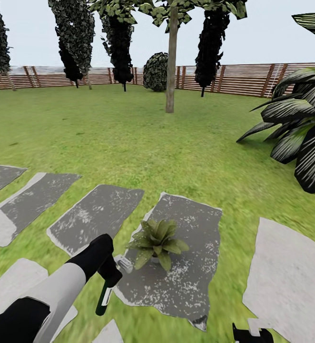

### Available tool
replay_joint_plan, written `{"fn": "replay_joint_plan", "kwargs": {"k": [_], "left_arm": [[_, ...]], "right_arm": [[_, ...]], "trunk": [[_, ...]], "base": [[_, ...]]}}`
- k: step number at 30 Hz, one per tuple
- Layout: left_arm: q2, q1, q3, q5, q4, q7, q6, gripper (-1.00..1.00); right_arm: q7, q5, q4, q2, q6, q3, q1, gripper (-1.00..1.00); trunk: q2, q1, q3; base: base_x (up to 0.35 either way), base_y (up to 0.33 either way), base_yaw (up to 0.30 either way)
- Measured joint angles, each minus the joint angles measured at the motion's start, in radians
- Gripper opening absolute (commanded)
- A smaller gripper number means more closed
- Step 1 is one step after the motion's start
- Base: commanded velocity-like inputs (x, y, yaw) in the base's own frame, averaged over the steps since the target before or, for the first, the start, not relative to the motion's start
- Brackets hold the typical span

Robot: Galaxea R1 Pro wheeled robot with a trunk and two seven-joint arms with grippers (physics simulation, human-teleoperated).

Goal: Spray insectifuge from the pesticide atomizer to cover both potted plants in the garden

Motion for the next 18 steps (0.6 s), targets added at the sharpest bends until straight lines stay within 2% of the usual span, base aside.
{"fn": "replay_joint_plan", "kwargs": {"k": [5,14,18], "left_arm": [[0.000,0.000,0.001,0.001,-0.002,0.000,0.000,-1.00],[-0.002,0.000,0.002,0.001,-0.002,0.000,0.001,-1.00],[-0.002,0.000,0.004,0.001,-0.002,0.000,0.001,-1.00]], "right_arm": [[-0.001,-0.001,-0.001,0.002,0.000,0.000,0.000,1.00],[-0.002,-0.001,-0.001,0.002,0.000,0.000,0.000,1.00],[-0.001,-0.001,-0.001,0.002,0.000,0.000,0.000,1.00]], "trunk": [[0.000,0.000,0.000],[0.000,0.000,0.000],[0.000,0.000,0.000]], "base": [[0.008,-0.058,0.099],[0.046,-0.255,0.258],[-0.096,-0.254,0.054]]}}
